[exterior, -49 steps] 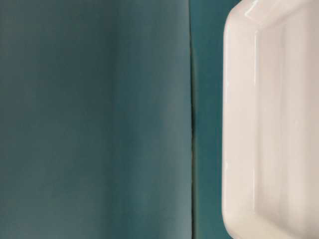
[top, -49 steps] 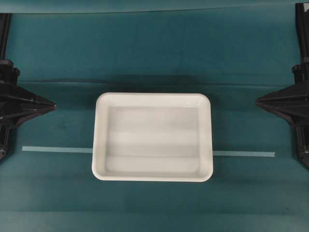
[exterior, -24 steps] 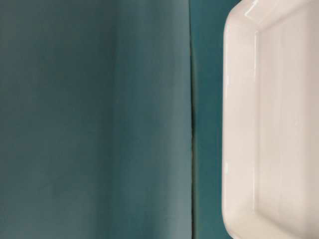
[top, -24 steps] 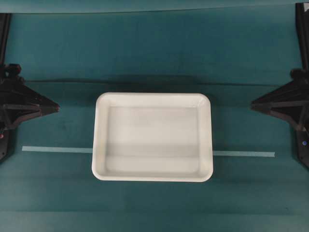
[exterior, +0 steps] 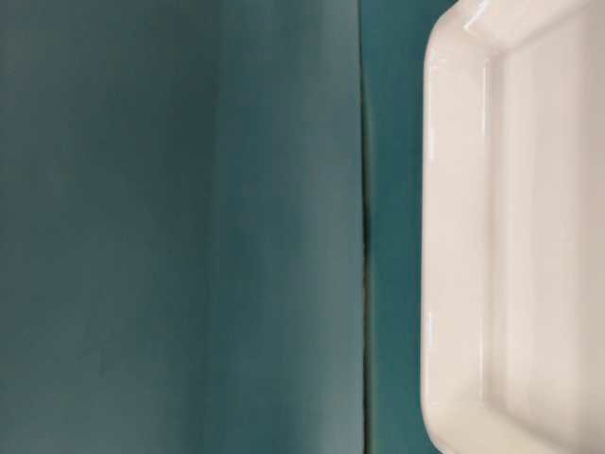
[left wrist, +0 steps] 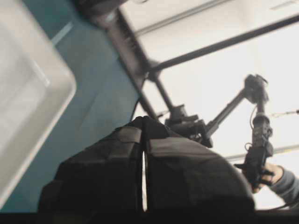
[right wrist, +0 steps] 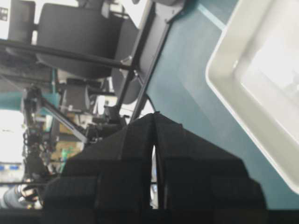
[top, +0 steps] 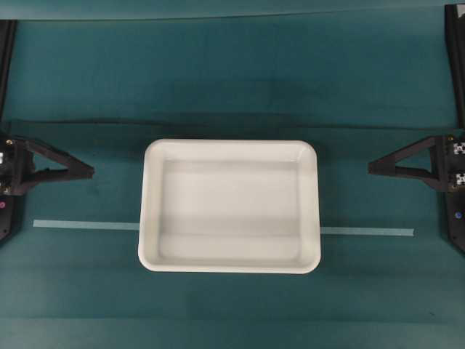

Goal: Lift the white case with both hands.
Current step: 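Move both grippers inward toward the left and right rims of the white tray, then close both grippers on the tray's left and right side walls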

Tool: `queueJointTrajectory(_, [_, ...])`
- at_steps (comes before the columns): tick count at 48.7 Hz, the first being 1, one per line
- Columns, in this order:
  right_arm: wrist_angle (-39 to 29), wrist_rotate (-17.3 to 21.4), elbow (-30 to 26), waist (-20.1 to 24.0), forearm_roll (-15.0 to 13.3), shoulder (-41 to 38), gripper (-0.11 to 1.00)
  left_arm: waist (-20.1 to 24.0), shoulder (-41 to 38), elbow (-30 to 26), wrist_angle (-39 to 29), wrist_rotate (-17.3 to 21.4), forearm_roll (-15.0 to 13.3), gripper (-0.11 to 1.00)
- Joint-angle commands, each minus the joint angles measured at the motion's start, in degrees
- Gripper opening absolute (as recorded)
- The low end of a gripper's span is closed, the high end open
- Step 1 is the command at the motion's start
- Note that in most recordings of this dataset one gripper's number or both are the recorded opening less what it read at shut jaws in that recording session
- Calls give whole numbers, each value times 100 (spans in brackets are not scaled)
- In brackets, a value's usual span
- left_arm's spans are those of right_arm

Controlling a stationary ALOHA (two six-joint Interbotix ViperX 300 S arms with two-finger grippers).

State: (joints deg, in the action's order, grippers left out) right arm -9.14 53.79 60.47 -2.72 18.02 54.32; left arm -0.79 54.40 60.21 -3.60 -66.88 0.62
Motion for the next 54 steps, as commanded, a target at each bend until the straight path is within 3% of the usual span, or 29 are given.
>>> queueJointTrajectory(1, [-44,176,-53,-88,26,-220,0,105,-149,-88,-193,-299,18,-3])
queueJointTrajectory(12, [-70,448,35,-79,18,-483,5,158,-149,62,-334,-809,26,-3])
queueJointTrajectory(15, [-70,466,44,-79,18,-598,13,149,-149,79,-325,-817,26,-2])
queueJointTrajectory(19, [-70,475,53,-79,26,-747,32,149,-185,97,-325,-817,53,4])
queueJointTrajectory(24, [-53,466,70,-79,18,-914,60,123,-316,141,-325,-817,62,23])
queueJointTrajectory(28, [-18,457,79,-79,9,-1046,81,44,-492,185,-343,-835,53,46])
queueJointTrajectory(32, [26,457,123,-79,9,-1187,93,-18,-686,246,-325,-844,53,73])
queueJointTrajectory(36, [35,475,220,-79,9,-1327,93,-44,-905,360,-281,-844,53,92])
queueJointTrajectory(39, [53,492,299,-79,18,-1450,93,-44,-1055,483,-141,-835,62,98])
queueJointTrajectory(54, [861,589,659,-79,9,-2224,93,202,-1907,1002,1107,-800,62,97])
